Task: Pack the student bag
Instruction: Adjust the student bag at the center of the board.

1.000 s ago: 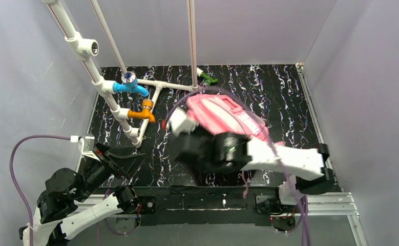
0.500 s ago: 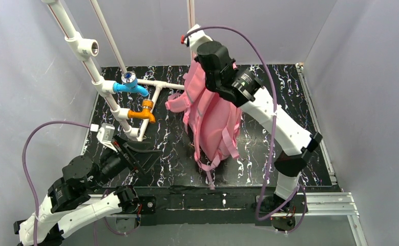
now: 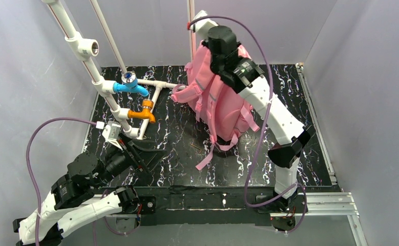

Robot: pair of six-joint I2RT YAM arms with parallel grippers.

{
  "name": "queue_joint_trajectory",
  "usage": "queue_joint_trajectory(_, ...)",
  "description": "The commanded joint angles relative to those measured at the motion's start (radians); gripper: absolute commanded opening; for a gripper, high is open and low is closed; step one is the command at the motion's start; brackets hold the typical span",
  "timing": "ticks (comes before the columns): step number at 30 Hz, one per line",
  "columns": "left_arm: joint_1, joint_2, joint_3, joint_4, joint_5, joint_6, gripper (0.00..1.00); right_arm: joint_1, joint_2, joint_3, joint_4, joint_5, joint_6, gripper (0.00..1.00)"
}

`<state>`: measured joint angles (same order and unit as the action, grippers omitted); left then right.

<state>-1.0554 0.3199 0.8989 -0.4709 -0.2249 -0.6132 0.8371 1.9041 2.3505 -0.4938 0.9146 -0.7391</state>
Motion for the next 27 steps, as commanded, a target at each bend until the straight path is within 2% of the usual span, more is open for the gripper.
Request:
queue_joint_trajectory(1, 0.002, 0.018, 0.038, 0.015, 0.005, 0.008, 0.83, -0.089, -0.057, 0.041, 0.226, -0.062, 0.117, 0.01)
queue_joint_trajectory(4, 0.002, 0.004, 0.038, 0.014, 0.002, 0.005, 0.83, -0.086, -0.092, -0.046, 0.107, -0.152, 0.289, 0.01)
queue_joint_trajectory(8, 0.002, -0.021, 0.054, 0.000, -0.024, 0.005, 0.83, -0.070, -0.248, -0.317, 0.075, -0.375, 0.438, 0.12)
queue_joint_trajectory(10, 0.002, -0.027, 0.074, -0.015, -0.040, 0.017, 0.83, -0.067, -0.327, -0.424, 0.088, -0.491, 0.497, 0.19)
queue_joint_trajectory(13, 0.002, -0.017, 0.131, -0.033, -0.036, 0.066, 0.83, -0.067, -0.388, -0.519, 0.106, -0.608, 0.543, 0.37)
queue_joint_trajectory(18, 0.002, 0.047, 0.243, -0.053, 0.080, 0.235, 0.83, -0.067, -0.364, -0.458, 0.041, -0.602, 0.588, 0.62)
queue_joint_trajectory(19, 0.002, 0.058, 0.267, -0.058, 0.091, 0.262, 0.83, -0.067, -0.354, -0.427, 0.020, -0.604, 0.603, 0.75)
queue_joint_trajectory(20, 0.001, 0.069, 0.291, -0.060, 0.102, 0.294, 0.84, -0.067, -0.345, -0.392, -0.003, -0.608, 0.618, 0.85)
queue_joint_trajectory(22, 0.002, 0.096, 0.331, -0.062, 0.111, 0.349, 0.85, -0.067, -0.339, -0.329, -0.050, -0.630, 0.639, 0.96)
queue_joint_trajectory(27, 0.002, 0.152, 0.418, -0.072, 0.100, 0.464, 0.91, -0.067, -0.379, -0.274, -0.079, -0.729, 0.688, 0.98)
